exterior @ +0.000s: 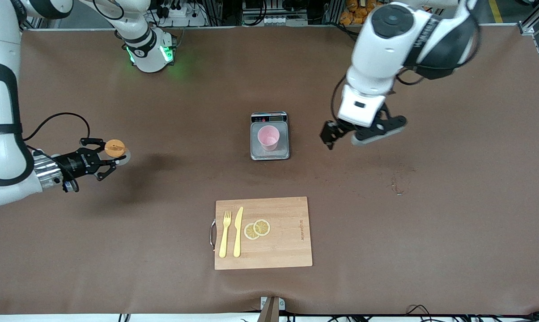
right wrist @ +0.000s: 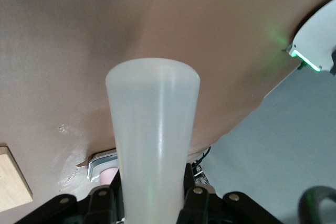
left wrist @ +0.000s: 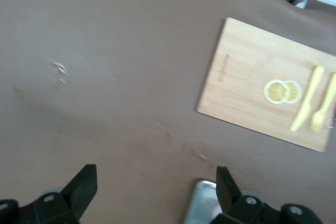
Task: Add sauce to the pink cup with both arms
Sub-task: 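Raise the left gripper away while the right gripper lifts the bottle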
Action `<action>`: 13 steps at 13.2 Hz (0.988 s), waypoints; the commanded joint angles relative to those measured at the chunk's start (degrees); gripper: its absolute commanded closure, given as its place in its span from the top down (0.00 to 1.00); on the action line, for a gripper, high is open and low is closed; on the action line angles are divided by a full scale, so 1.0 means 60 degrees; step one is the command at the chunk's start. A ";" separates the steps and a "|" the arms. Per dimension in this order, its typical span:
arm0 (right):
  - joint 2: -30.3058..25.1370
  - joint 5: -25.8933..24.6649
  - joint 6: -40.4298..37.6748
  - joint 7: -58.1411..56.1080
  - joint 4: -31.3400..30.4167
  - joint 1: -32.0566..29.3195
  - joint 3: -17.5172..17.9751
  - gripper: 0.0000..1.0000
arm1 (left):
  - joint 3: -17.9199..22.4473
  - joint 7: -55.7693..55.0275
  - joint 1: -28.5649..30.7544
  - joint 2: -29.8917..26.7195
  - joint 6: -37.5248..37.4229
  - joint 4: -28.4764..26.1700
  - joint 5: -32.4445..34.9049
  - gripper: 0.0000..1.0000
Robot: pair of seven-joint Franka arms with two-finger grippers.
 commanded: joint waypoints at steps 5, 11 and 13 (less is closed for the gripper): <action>-0.0473 -0.0754 -0.0075 0.3215 0.0495 0.1864 -0.0080 0.43 | -0.0097 0.3381 0.1386 0.0045 -0.1207 0.0761 0.0087 1.00; -0.0473 -0.1458 -0.0089 0.6351 0.1169 0.3725 -0.0065 0.40 | -0.0024 0.5852 0.2103 0.0001 -0.3213 0.2091 0.0073 1.00; -0.0473 -0.1413 -0.0104 0.6820 0.1184 0.3931 -0.0051 0.40 | 0.0049 0.6821 0.2629 -0.0202 -0.3713 0.2300 -0.0626 1.00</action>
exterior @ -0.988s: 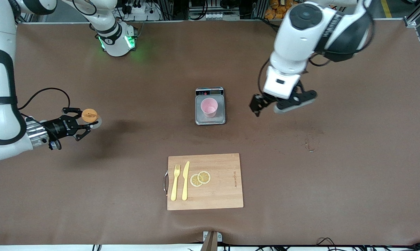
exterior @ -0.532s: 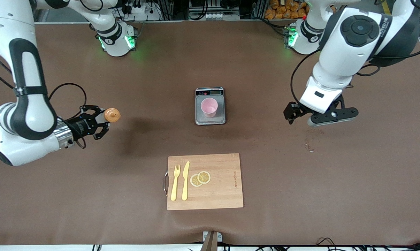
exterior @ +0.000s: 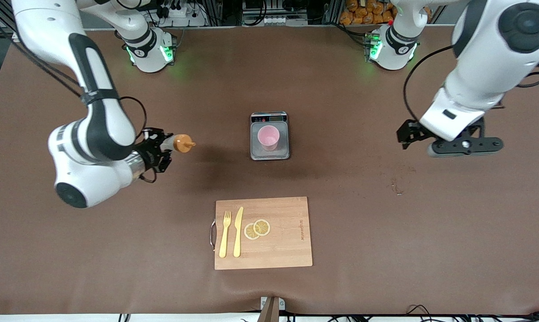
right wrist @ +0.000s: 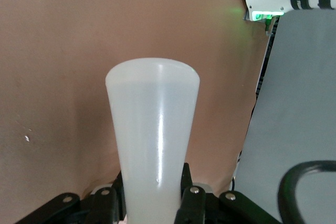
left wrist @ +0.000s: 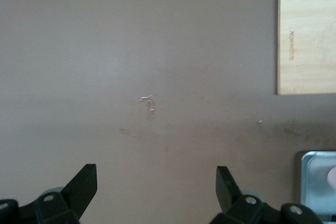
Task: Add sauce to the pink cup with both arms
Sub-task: 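Raise the left gripper away while the right gripper lifts the bottle, then tilt the sauce bottle over the pink cup with the right gripper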
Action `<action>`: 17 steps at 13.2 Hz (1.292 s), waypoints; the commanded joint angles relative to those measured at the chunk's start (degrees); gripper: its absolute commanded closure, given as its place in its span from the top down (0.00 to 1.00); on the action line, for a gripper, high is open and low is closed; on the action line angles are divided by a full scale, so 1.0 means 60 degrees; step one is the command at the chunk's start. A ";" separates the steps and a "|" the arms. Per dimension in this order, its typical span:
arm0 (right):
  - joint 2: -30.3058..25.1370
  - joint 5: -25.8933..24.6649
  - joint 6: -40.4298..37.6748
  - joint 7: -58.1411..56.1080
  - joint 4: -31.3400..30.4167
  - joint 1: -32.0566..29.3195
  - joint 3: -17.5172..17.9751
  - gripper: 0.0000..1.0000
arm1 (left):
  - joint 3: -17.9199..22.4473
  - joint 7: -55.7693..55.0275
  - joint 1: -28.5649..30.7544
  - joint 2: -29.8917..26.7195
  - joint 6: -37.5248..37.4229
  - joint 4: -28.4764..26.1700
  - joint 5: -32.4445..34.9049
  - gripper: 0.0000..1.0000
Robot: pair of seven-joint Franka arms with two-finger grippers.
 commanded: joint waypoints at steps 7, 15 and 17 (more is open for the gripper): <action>-0.0128 -0.0508 -0.0147 0.2165 0.0233 0.1251 -0.0116 0.40 | 0.2185 0.2274 -0.0482 -0.1196 -0.0720 -0.0504 -0.1225 1.00; 0.0150 -0.1668 -0.0162 0.4261 0.0687 0.2467 -0.0101 0.39 | 0.2801 0.2305 -0.0879 -0.1637 -0.0808 -0.0784 -0.1225 1.00; 0.0427 -0.1668 -0.0147 0.4860 0.0979 0.2716 -0.0116 0.39 | 0.2801 0.2320 -0.0806 -0.1565 -0.1041 -0.0609 -0.1225 1.00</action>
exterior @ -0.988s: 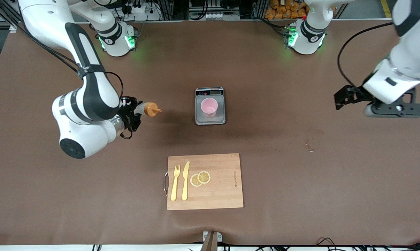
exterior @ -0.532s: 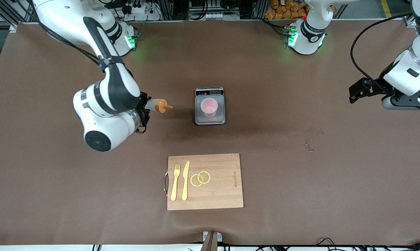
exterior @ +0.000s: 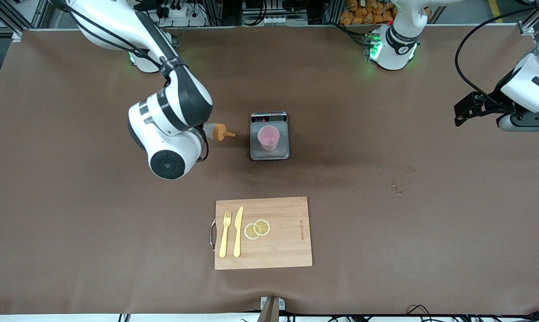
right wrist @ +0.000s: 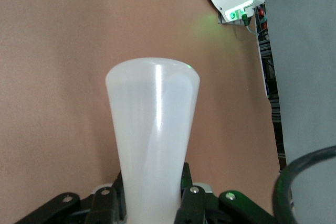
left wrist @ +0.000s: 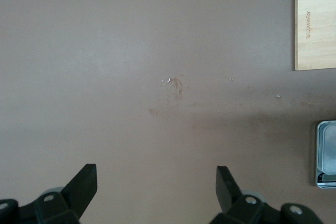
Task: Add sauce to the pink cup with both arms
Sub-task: 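Tilt the sauce bottle over the pink cup with the right gripper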
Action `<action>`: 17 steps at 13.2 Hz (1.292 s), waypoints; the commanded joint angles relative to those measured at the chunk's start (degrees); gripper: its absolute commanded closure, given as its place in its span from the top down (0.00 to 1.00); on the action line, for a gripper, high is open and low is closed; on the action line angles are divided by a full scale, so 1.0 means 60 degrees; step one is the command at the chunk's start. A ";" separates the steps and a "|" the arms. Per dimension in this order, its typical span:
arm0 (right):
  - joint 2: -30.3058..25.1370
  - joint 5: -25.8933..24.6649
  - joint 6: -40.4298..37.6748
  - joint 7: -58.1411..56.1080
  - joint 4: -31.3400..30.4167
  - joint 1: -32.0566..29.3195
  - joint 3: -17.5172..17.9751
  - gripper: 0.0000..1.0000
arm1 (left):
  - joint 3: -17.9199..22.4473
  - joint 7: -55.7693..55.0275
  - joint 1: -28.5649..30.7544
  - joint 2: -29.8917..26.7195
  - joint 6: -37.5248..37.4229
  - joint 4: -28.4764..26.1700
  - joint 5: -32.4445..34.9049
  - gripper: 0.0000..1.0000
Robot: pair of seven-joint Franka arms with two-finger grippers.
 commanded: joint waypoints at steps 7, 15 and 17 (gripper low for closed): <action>0.0792 -0.1002 0.0063 0.1399 0.0878 0.0925 -0.0089 0.32 | 0.0137 0.0189 0.0003 -0.0261 -0.0272 -0.0120 -0.0203 1.00; 0.0121 -0.0245 0.0181 -0.0926 0.0426 -0.0010 -0.0045 0.32 | 0.0137 0.0175 0.0193 -0.0261 -0.0272 -0.0120 -0.0218 1.00; -0.0247 -0.0040 0.0064 -0.1834 0.0044 -0.0405 -0.0030 0.32 | 0.0108 0.0160 0.0193 -0.0261 -0.0272 -0.0120 -0.0218 1.00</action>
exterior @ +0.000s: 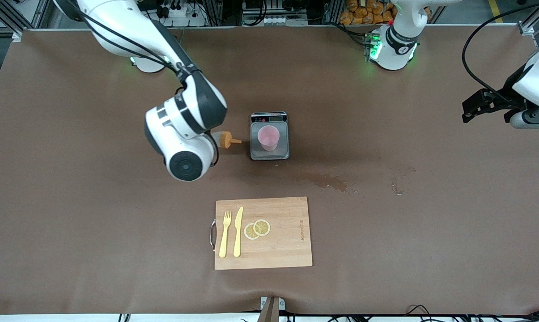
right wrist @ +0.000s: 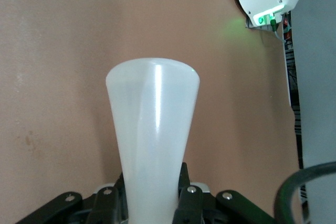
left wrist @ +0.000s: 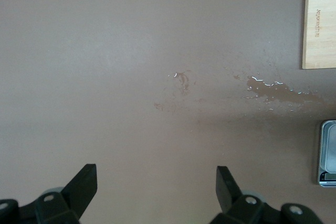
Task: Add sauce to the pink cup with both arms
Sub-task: 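Carry the sauce bottle back to its spot with the right gripper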
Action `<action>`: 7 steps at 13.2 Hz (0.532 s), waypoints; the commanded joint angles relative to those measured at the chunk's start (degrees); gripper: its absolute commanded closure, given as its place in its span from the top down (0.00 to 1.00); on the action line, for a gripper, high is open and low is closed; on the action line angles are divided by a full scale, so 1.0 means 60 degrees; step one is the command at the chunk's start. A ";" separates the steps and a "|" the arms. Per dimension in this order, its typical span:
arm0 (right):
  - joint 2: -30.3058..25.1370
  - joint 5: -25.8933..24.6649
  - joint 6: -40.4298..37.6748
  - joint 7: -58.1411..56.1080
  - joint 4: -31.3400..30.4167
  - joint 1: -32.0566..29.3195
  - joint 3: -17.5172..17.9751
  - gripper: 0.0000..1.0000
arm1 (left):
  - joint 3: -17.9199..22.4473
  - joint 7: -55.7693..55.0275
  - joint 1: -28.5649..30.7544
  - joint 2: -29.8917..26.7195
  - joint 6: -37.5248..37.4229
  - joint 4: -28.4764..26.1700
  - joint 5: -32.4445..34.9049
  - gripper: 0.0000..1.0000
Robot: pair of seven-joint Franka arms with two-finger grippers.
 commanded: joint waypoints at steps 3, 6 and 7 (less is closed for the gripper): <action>-0.0950 0.1094 -0.0715 -0.2092 -0.0563 -0.1337 0.0077 0.32 | -0.0040 0.0160 0.0030 -0.0195 -0.0111 -0.0118 -0.0202 1.00; -0.1083 0.1885 -0.1666 -0.4112 -0.0578 -0.2830 0.0076 0.36 | -0.0055 0.0160 0.0001 -0.0180 -0.0111 -0.0118 -0.0202 1.00; -0.1083 0.1917 -0.1915 -0.4684 -0.0578 -0.3198 0.0076 0.37 | -0.0069 0.0146 -0.0013 -0.0165 -0.0111 -0.0118 -0.0188 1.00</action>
